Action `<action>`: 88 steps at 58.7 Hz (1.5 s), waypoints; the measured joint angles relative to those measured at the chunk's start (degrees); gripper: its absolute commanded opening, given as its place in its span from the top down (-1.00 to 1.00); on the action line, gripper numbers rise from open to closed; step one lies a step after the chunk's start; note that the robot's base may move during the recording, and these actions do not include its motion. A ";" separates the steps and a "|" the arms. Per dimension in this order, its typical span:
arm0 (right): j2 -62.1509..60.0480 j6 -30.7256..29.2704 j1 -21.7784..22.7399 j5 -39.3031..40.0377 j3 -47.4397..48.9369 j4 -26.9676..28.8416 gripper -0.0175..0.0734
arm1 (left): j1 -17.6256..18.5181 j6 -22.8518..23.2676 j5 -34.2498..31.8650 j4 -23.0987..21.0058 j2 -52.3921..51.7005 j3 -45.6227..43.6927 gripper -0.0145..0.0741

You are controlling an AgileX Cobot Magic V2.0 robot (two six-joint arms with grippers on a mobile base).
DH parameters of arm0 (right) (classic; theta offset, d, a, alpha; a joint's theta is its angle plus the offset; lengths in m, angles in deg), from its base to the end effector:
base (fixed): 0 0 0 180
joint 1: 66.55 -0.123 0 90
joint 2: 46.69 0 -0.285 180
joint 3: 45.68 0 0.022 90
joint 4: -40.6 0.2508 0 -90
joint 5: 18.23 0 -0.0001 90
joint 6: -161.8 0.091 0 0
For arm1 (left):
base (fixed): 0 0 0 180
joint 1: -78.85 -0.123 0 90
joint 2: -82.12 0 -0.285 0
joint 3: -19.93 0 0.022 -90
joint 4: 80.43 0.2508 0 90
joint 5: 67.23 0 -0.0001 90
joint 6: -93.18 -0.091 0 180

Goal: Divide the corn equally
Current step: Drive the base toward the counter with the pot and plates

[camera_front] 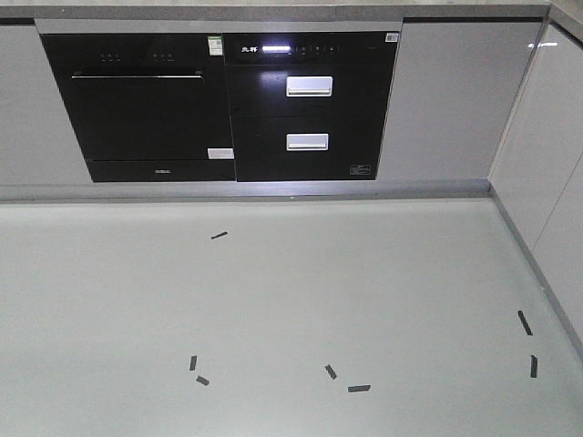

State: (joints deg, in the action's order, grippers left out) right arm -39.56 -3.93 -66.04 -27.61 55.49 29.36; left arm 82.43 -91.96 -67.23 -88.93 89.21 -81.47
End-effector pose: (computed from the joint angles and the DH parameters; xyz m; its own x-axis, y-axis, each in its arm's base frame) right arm 0.0564 -0.0034 0.1897 -0.0876 0.0562 -0.9946 0.0455 0.9976 0.0523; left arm 0.0563 -0.0035 0.2057 0.0712 -0.0632 -0.9955 0.0667 0.9961 -0.0584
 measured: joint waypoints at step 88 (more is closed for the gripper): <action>0.00 0.00 0.00 0.00 0.00 0.00 0.62 | 0.00 0.00 0.00 0.00 0.00 0.00 0.55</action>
State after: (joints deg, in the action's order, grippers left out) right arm -39.56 -3.93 -66.04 -27.61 55.49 29.36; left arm 82.43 -91.96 -67.23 -88.93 89.21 -81.47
